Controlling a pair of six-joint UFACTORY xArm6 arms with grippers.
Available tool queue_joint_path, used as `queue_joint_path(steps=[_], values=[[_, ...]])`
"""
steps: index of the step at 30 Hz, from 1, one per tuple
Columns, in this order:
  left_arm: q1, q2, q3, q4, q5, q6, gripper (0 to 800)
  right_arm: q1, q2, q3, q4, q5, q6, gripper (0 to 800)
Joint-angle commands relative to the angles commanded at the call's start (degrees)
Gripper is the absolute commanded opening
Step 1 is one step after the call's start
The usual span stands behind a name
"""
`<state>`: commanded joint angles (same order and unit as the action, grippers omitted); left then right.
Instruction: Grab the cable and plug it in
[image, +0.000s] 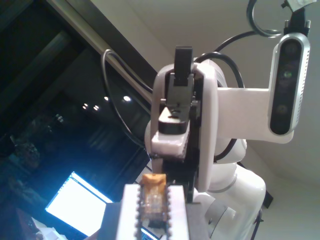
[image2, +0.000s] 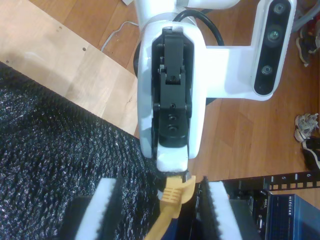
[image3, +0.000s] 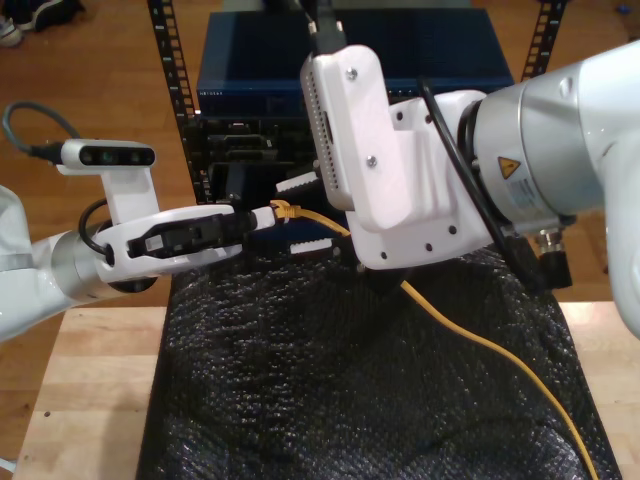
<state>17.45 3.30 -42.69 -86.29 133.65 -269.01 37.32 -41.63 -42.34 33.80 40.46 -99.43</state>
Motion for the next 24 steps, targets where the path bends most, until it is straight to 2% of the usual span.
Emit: queue_joint_path(steps=[5, 15, 24], values=[[0.0, 0.0, -0.1, 0.0, 0.3, 0.0, 7, 0.0, 0.0, 0.2, 0.0, -1.1, 0.1, 378], [-0.1, 0.0, -0.1, 0.0, 0.4, 0.0, 7, 0.0, 0.0, 0.1, 0.0, -1.1, 0.2, 280], [-0.1, 0.0, -0.1, 0.0, 0.4, -0.1, 7, 0.0, 0.0, 0.0, 0.0, -1.1, 0.2, 255]])
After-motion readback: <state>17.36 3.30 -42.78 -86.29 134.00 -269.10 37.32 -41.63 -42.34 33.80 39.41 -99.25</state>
